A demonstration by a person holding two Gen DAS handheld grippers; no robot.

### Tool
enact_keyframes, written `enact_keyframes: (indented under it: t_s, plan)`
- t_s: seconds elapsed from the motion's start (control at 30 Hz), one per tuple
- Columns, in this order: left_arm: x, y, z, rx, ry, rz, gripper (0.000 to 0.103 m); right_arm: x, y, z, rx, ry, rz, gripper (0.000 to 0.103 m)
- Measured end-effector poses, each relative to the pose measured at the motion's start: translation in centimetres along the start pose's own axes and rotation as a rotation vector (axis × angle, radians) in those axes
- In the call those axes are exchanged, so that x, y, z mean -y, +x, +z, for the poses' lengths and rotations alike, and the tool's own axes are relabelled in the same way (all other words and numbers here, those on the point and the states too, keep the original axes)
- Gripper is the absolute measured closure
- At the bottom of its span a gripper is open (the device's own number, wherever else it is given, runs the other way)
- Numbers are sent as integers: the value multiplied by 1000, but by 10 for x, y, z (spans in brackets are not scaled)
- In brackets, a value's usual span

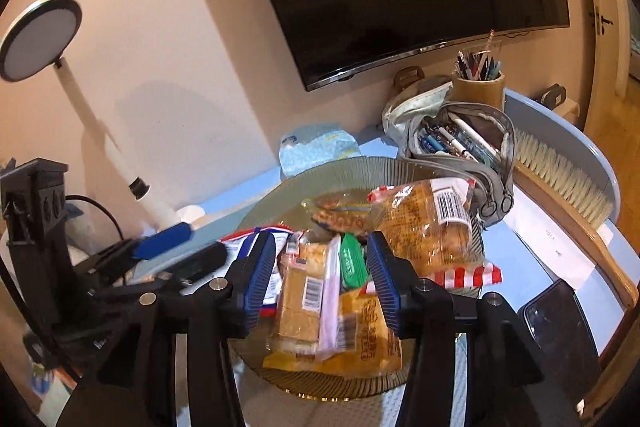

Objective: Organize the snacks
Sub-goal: 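Carry both packs over the glass bowl and open both grippers, then move both grippers back to the square cake and cookie bag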

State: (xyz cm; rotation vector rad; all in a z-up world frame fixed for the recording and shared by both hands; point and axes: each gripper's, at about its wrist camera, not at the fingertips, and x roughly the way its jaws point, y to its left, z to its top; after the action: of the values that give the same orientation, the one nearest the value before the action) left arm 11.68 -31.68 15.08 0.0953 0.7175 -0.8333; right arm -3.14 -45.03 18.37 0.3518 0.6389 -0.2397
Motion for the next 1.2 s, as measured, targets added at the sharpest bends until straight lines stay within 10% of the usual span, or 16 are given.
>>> enact_keyframes:
  t_s: [0.7, 0.9, 1.2]
  plan:
    - [-191, -290, -82, 210, -309, 464, 29, -184, -8, -68, -113, -303, 264, 33]
    - [-236, -270, -122, 106, -351, 544, 17, -229, 22, -93, -192, -382, 257, 32]
    - [-286, -170, -137, -22, -398, 426, 17, -239, 93, -123, -278, -496, 172, 32]
